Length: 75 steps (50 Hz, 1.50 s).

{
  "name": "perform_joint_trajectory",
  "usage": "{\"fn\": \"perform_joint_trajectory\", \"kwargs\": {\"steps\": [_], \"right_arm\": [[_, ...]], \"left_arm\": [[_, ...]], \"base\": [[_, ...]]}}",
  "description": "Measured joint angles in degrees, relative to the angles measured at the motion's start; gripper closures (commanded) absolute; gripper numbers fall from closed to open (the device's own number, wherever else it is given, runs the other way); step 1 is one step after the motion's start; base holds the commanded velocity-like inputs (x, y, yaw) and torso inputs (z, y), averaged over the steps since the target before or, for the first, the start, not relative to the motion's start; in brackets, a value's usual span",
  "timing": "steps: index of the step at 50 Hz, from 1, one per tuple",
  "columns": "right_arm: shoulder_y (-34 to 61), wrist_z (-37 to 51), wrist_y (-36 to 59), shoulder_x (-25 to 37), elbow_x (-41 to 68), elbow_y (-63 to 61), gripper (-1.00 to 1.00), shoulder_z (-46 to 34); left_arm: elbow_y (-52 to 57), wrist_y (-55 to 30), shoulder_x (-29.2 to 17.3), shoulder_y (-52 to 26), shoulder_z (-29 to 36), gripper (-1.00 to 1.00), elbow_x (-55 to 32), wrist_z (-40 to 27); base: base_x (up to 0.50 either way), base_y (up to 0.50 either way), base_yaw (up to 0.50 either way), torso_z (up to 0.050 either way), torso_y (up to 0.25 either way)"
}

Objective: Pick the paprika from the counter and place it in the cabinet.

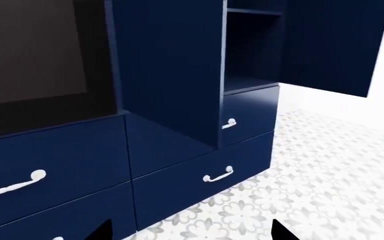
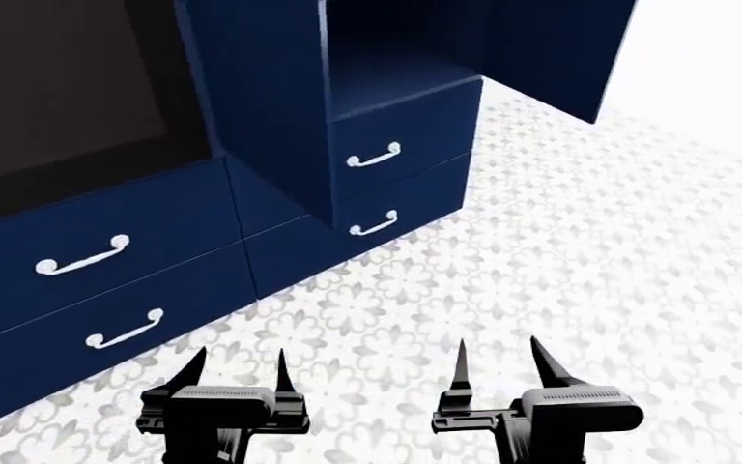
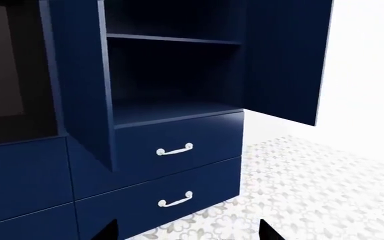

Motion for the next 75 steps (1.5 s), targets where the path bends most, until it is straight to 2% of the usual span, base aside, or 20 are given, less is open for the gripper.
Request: {"fn": "perform_joint_trajectory", "kwargs": {"steps": [75], "right_arm": [[0.3, 1.6, -0.9, 1.7, 1.6, 0.2, -1.00, -2.1]], "left_arm": [[-0.1, 0.7, -1.7, -0.3, 2.1, -1.00, -1.7, -1.6]], "base": [[0.00, 0.00, -0.50, 0.000, 0.000]]}}
